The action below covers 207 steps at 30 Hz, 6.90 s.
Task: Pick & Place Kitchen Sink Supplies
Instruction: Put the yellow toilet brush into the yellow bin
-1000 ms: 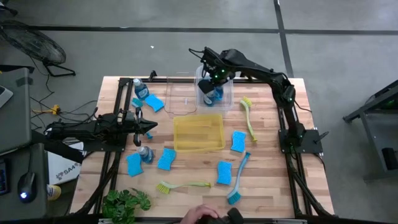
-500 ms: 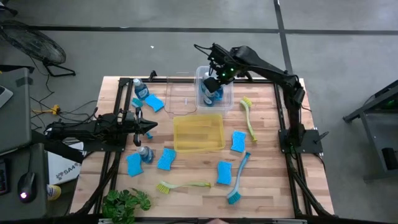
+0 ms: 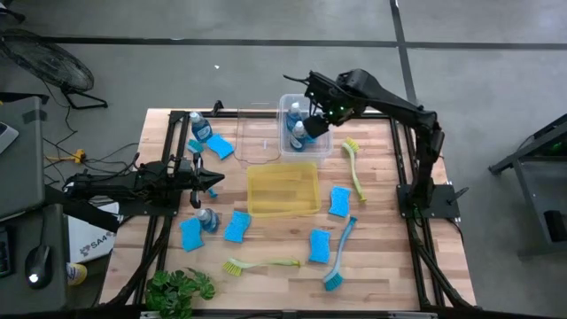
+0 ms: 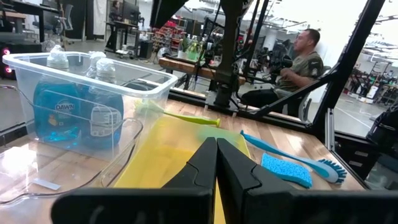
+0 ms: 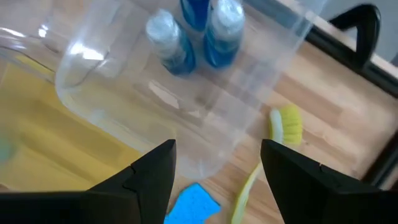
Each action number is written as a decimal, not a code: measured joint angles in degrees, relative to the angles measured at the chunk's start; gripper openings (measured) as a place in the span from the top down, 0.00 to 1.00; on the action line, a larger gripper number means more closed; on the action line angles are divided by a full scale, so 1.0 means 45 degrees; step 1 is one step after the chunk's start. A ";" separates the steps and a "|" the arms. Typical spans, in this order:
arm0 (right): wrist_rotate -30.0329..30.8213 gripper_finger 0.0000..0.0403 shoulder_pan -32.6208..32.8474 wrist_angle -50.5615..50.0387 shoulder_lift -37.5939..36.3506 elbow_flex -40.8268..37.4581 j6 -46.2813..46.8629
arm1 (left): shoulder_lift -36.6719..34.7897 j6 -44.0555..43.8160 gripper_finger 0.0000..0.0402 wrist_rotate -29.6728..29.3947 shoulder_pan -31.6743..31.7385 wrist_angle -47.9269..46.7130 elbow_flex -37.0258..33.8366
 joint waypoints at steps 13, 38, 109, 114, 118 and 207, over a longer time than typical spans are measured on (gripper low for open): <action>0.0160 0.43 0.0224 0.0913 -0.3596 -0.6186 0.2880 | 0.0003 -0.0005 1.00 0.0037 0.0003 -0.0003 0.0000; -0.3129 0.43 0.1810 0.6664 -0.6597 -1.6299 0.6322 | -0.0001 -0.0005 1.00 -0.0016 0.0003 -0.0003 0.0000; -0.2495 0.85 0.2710 1.0057 -0.5571 -1.8840 0.4015 | 0.0002 -0.0004 1.00 -0.0026 0.0002 -0.0003 0.0000; -0.2096 0.91 0.2720 0.9824 -0.6005 -1.8884 0.3937 | 0.0000 -0.0004 1.00 -0.0021 0.0002 -0.0005 0.0000; -0.1798 0.91 0.2726 0.9158 -0.6765 -1.8884 0.3916 | 0.0001 -0.0004 1.00 -0.0021 0.0002 -0.0003 0.0000; -0.4340 0.90 0.5466 0.7516 -0.1492 -0.9167 -0.3149 | 0.0002 0.0000 1.00 -0.0011 0.0002 -0.0003 0.0000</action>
